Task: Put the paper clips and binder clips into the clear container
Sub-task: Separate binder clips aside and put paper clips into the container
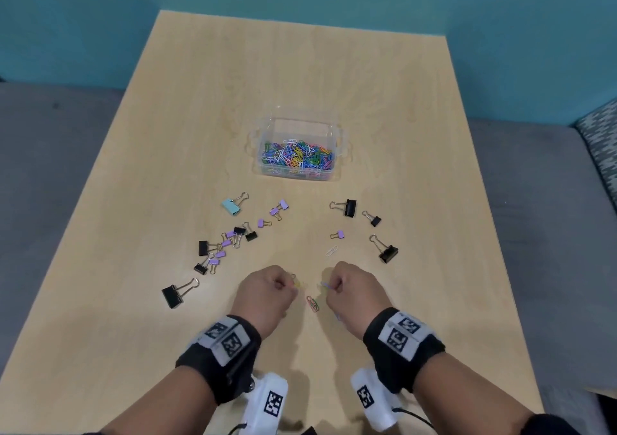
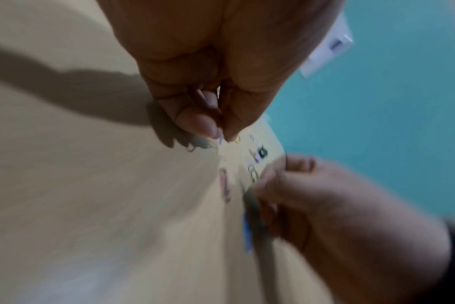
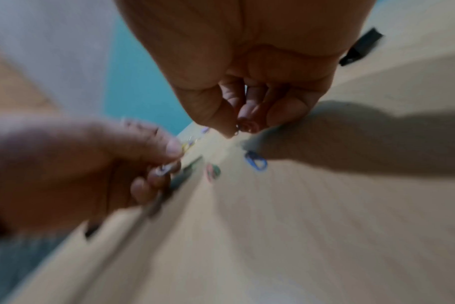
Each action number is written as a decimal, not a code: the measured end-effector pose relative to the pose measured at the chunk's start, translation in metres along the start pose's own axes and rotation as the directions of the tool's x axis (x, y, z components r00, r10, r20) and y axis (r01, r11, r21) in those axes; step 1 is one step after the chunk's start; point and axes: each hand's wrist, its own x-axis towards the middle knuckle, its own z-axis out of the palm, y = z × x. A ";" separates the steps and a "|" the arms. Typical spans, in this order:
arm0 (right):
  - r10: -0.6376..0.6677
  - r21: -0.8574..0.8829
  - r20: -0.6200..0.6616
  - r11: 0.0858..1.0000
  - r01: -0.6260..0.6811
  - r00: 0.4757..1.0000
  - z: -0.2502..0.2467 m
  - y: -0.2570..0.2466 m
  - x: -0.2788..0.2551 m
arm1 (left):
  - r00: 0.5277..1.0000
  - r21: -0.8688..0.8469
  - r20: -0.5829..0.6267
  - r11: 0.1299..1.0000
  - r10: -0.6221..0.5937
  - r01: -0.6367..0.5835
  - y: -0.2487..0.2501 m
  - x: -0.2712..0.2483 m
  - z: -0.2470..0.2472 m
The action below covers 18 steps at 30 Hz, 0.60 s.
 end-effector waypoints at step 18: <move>-0.069 0.126 -0.263 0.986 0.105 0.962 -0.133 -0.107 0.166 | 0.934 0.155 -0.158 0.943 0.319 -0.296 0.164 0.142 -0.072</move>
